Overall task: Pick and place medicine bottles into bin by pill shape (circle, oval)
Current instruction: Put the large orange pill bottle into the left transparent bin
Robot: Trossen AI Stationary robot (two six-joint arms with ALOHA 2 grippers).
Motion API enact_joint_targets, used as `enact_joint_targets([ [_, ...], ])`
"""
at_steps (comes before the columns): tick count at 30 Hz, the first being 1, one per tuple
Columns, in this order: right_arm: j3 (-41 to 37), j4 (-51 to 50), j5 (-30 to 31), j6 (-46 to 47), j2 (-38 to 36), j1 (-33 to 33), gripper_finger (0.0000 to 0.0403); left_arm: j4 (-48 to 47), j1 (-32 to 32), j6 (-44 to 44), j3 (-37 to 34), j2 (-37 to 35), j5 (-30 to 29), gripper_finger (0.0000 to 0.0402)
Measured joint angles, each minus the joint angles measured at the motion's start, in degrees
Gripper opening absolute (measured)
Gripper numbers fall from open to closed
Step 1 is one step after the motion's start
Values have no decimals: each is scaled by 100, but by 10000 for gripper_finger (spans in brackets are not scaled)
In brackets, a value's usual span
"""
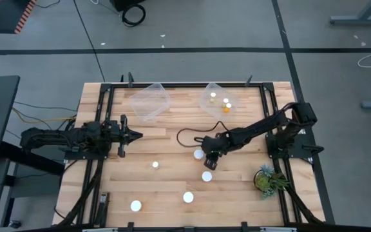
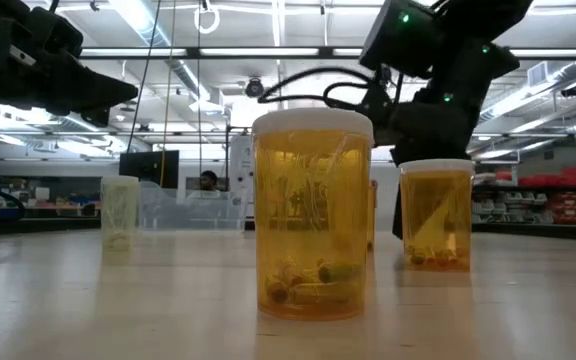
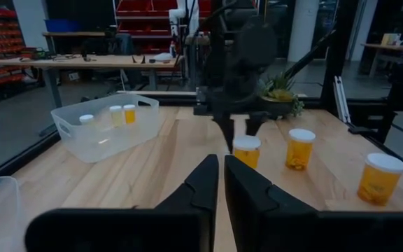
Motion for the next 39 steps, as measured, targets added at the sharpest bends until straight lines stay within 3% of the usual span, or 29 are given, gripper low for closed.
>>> enact_joint_targets([
  [10,0,723,285,-506,17,181,147,-2,1,1,1,0,0,30],
  [22,78,1498,124,-949,669,-321,147,-3,-1,0,2,31,1,26],
  [39,793,1474,81,-1654,754,-584,147,-2,-1,1,1,37,-3,32],
])
